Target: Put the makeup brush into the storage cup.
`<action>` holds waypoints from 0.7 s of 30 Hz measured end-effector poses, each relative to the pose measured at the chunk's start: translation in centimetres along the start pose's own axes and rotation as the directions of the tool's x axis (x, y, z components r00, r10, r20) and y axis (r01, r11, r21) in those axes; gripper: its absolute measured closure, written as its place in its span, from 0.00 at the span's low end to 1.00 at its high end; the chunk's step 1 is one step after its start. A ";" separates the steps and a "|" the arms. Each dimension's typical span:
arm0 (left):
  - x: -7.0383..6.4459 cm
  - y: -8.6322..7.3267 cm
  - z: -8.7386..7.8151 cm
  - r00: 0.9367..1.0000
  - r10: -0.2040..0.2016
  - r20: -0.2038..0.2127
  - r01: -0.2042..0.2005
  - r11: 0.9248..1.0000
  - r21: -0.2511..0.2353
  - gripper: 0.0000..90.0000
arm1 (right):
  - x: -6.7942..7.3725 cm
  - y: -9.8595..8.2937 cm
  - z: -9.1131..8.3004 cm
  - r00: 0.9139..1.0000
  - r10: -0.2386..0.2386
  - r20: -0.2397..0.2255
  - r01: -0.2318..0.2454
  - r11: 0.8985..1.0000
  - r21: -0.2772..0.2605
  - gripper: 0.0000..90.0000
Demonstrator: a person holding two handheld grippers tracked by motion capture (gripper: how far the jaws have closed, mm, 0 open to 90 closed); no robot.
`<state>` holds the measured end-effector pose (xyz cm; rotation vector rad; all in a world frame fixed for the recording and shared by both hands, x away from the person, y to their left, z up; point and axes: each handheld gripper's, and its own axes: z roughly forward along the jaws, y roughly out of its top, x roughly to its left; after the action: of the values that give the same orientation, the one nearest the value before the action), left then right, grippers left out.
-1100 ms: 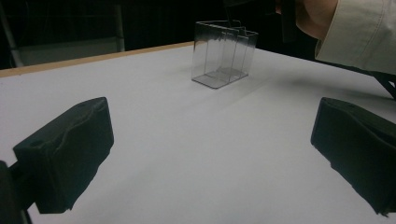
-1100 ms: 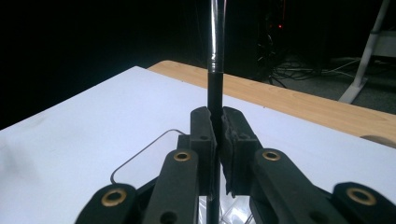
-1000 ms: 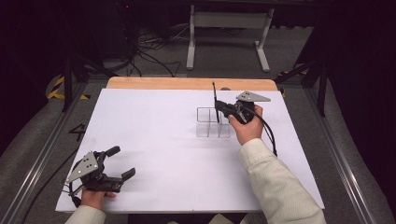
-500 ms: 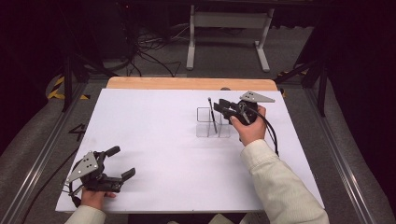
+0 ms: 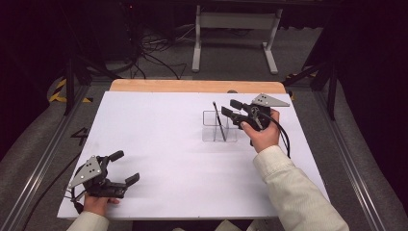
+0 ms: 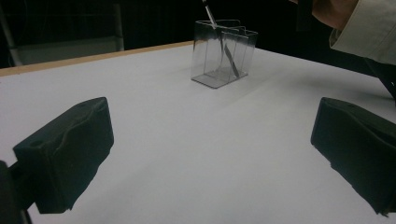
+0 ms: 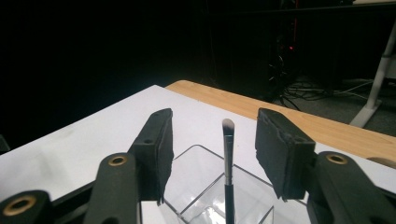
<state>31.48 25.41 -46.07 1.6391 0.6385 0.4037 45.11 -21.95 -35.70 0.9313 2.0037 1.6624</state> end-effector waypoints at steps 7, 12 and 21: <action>0.0 0.0 -0.1 1.000 0.001 -0.002 -0.001 1.000 -0.003 0.00 | 0.6 0.6 -2.1 0.999 -0.046 -0.012 0.045 0.999 -0.024 0.31; 0.0 0.0 -0.2 1.000 0.011 -0.007 -0.011 1.000 -0.002 0.00 | 0.9 0.6 -3.4 0.998 -0.054 0.031 0.054 0.998 0.018 0.36; -0.1 0.0 0.0 1.000 0.003 -0.005 -0.003 1.000 0.005 0.00 | 1.2 0.3 -5.9 0.998 -0.059 0.008 0.059 0.997 -0.051 0.25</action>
<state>31.43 25.40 -46.05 1.6442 0.6410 0.4089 40.45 -25.30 -33.85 0.8504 1.9561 1.6686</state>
